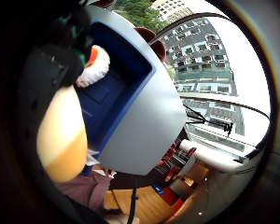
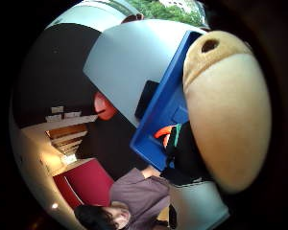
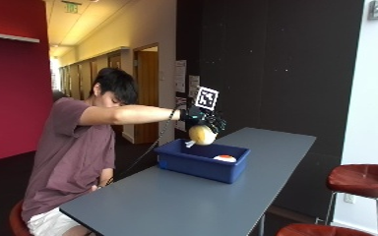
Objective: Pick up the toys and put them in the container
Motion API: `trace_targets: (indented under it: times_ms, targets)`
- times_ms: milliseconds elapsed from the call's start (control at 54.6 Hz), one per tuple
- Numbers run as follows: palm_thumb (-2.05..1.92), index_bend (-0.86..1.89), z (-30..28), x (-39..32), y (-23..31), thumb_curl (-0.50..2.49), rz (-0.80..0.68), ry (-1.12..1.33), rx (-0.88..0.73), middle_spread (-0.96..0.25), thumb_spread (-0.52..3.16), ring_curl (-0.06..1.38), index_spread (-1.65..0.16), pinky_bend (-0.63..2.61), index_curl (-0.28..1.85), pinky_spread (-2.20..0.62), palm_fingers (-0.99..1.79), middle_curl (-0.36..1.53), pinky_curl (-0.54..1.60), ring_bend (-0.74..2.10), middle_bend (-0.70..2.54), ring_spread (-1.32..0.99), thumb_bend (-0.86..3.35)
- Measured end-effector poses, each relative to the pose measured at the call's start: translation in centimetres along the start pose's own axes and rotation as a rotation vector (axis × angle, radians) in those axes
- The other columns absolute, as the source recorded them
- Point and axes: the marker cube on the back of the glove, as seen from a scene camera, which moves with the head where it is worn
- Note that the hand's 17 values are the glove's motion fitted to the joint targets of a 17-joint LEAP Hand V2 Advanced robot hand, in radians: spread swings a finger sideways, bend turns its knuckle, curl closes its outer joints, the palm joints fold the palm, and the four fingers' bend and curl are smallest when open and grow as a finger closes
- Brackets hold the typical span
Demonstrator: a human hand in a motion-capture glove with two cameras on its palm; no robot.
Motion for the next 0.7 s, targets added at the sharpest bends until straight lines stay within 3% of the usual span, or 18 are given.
trace_targets:
  times_ms: [55,110,165,330,421,513,586,696]
  targets:
    - [0.26,0.01,0.5,-0.5,0.0,0.93,-0.047,-0.005,-0.034,-0.21,1.01,0.52,-0.38,1.27,0.98,-0.17,-0.42,0.7,0.54,1.02,0.29,-0.2,-0.06]
    - [0.17,0.01,0.6,-0.6,-0.1,0.85,-0.041,-0.013,-0.025,-0.15,1.09,0.44,-0.34,1.23,0.88,-0.11,-0.51,0.64,0.5,0.81,0.2,-0.14,-0.07]
    - [0.11,-0.01,0.5,0.1,0.0,0.78,-0.046,-0.002,-0.001,-0.1,1.15,0.39,-0.31,1.19,0.79,-0.06,-0.48,0.59,0.47,0.69,0.14,-0.1,-0.05]
    - [0.06,0.02,0.2,1.6,0.1,0.64,0.123,0.033,0.016,-0.02,1.26,0.32,-0.25,1.08,0.58,0.01,-0.39,0.47,0.42,0.54,0.09,-0.02,-0.02]
    - [0.06,0.04,0.0,2.0,0.9,0.59,0.021,0.025,0.023,0.0,1.29,0.3,-0.23,1.04,0.5,0.02,-0.35,0.42,0.4,0.5,0.09,-0.01,-0.01]
    - [0.06,0.07,-0.1,3.3,0.9,0.54,0.226,-0.007,0.038,0.01,1.32,0.3,-0.22,1.0,0.44,0.03,-0.32,0.38,0.38,0.46,0.09,0.0,-0.01]
    - [0.06,0.08,0.1,4.5,2.3,0.51,0.062,0.037,0.031,0.01,1.33,0.29,-0.22,0.96,0.4,0.03,-0.3,0.35,0.37,0.44,0.1,0.01,-0.01]
    - [0.08,0.1,-0.1,6.0,3.7,0.48,-0.017,0.052,0.027,0.01,1.35,0.29,-0.22,0.92,0.36,0.04,-0.27,0.31,0.35,0.42,0.1,0.01,-0.01]
